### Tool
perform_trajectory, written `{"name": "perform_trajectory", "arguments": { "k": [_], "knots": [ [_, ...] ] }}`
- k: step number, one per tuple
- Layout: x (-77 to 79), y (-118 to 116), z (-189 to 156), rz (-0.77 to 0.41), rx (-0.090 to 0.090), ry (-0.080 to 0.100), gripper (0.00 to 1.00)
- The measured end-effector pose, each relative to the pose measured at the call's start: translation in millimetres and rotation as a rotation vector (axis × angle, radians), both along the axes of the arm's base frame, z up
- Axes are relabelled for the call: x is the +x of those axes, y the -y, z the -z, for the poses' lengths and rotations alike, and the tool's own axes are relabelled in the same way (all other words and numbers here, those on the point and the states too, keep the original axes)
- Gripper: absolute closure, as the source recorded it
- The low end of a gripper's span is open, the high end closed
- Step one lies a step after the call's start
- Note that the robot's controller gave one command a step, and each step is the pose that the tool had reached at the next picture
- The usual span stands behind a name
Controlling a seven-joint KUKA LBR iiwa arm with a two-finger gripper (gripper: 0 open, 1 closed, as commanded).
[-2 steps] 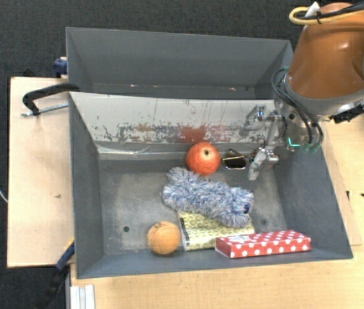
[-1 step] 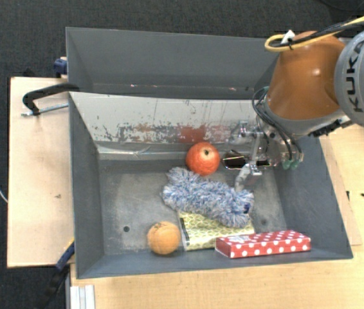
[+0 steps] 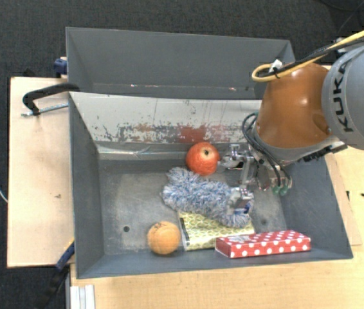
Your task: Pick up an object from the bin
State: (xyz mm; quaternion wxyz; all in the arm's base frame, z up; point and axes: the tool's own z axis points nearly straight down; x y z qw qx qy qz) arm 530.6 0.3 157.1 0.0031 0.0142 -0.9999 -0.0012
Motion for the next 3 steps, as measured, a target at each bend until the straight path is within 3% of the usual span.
{"name": "perform_trajectory", "arguments": {
  "k": [1, 2, 3],
  "knots": [
    [67.9, -35.7, 38.2, 0.117, -0.011, 0.048, 1.0],
    [62.4, -34.7, 42.6, 0.118, -0.015, 0.027, 0.0],
    [62.4, -34.4, 42.9, 0.119, -0.015, 0.027, 0.0]
  ]
}}
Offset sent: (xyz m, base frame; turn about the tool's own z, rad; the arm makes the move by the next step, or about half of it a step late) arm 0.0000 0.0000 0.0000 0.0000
